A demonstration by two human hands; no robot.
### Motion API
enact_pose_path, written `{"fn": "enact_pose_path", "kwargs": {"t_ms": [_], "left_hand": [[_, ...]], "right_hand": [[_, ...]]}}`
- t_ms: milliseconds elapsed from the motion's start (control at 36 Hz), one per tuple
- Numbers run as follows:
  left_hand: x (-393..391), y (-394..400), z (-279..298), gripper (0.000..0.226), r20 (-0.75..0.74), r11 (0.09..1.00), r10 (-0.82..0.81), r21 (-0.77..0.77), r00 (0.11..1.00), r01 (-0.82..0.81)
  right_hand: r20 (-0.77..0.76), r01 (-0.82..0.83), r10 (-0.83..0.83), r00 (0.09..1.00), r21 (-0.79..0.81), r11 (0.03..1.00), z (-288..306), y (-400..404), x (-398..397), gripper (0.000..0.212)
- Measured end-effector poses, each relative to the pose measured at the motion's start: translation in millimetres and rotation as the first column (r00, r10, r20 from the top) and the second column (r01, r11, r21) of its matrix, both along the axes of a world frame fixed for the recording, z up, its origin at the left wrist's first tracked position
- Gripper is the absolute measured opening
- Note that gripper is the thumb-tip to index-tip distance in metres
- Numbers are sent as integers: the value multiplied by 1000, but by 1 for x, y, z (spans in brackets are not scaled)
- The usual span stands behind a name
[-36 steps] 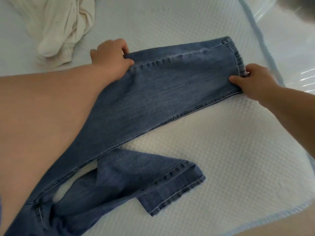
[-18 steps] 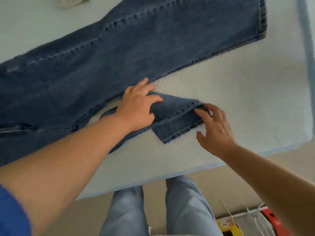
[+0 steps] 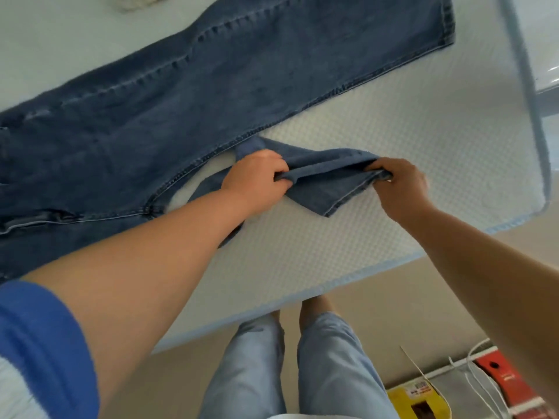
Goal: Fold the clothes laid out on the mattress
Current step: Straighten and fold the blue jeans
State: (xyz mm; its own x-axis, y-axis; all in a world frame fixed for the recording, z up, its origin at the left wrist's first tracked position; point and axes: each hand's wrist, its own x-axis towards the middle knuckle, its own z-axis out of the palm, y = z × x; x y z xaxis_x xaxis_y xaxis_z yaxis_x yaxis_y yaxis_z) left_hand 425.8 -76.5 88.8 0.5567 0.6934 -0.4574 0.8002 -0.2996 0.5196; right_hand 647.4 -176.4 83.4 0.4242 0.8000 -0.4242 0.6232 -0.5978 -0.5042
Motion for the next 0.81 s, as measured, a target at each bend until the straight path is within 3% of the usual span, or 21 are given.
{"fn": "enact_pose_path", "kwargs": {"t_ms": [56,111,167,222,389,500,611,722,806], "left_hand": [[1,-1,19,15,70,998,63,9,996,-64],[2,-7,38,11,130,994,104,19,986,-107],[4,-16,56,6,165,992,127,-1,978,-128],[8,-30,71,13,182,988,154,-28,971,-151],[31,-80,84,12,306,981,184,-118,934,-154],[51,-92,74,11,260,967,172,-229,950,-112],[63,-70,56,13,139,951,131,-298,982,-84],[68,-39,46,8,78,933,104,-353,991,-70],[81,-25,48,16,69,890,131,-448,989,-86]], "right_hand": [[60,24,-24,998,5,1000,19,-7,9,25],[188,-111,105,976,17,994,42,-14,17,25],[339,-299,285,897,-12,954,64,-18,24,29],[446,-371,347,825,-35,928,85,-21,31,35],[577,-270,68,814,272,924,117,-45,35,48],[493,-114,-12,870,226,967,97,-88,40,43],[415,-200,85,906,243,949,75,-118,62,14],[-53,-50,62,997,202,978,97,-105,97,31],[-385,112,-66,921,97,989,112,-80,135,34]]}}
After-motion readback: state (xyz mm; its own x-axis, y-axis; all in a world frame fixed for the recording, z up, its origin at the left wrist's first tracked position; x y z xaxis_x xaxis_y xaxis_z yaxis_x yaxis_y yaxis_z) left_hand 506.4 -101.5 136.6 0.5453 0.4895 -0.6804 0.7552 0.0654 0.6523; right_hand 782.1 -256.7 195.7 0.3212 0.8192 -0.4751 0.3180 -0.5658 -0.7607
